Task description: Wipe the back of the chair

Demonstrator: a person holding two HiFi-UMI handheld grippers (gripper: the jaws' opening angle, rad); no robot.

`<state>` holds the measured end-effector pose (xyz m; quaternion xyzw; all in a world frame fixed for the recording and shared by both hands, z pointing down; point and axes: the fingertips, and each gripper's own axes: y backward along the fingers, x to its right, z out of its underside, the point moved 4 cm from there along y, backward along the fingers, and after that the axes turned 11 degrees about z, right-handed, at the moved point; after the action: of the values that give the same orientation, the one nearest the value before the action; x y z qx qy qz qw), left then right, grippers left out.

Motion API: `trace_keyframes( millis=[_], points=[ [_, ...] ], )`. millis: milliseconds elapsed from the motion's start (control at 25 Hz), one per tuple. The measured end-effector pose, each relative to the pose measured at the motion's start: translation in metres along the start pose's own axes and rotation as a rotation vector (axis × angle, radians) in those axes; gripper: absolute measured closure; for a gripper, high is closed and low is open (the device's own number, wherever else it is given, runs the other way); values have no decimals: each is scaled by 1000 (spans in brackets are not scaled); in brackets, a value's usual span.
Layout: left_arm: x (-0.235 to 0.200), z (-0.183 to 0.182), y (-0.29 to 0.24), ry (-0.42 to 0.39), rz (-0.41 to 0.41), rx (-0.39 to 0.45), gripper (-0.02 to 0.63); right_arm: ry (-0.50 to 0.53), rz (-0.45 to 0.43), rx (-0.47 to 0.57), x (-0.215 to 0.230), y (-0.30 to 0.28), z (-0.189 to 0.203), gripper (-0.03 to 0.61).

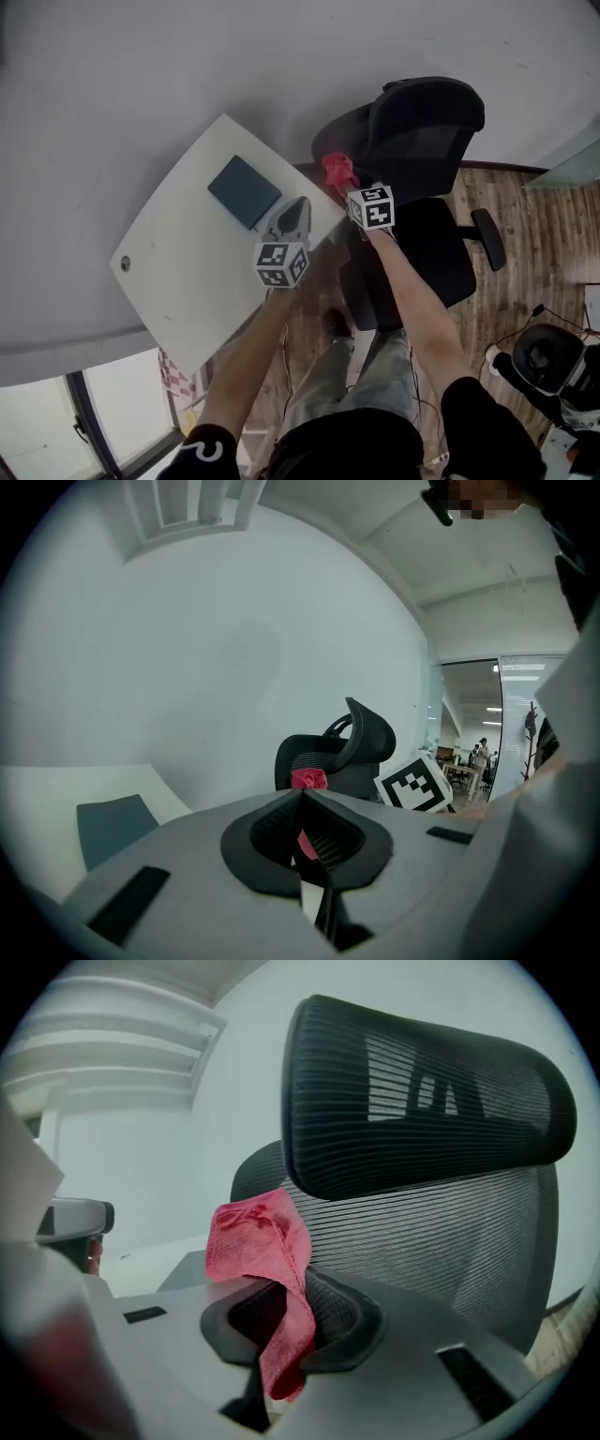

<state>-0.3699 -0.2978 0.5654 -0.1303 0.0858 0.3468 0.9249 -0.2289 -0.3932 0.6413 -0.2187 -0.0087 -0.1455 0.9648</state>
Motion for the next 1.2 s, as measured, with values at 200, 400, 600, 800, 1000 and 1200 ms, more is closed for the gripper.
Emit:
trace_keyframes(
  millis=[200,400,600,800,1000,1200],
  points=[
    [18,6,-21,10,-5,-23,589,28,-27,-4,19,-6,3,509],
    [41,12,-46,18,-20,-39,589,61,-37,-12,45,-8,2,508],
    [57,8,-76,32,-41,-40,588,63,-19,-30,87,-6,-6,508],
    [72,3,-109,29,-46,-40,588,51,-5,-28,133,-6,-14,508],
    [95,6,-132,37,-43,-43,589,57,27,-18,171,1,-22,508],
    [113,8,-160,38,-35,-37,589,61,49,-10,212,6,-28,508]
  ],
)
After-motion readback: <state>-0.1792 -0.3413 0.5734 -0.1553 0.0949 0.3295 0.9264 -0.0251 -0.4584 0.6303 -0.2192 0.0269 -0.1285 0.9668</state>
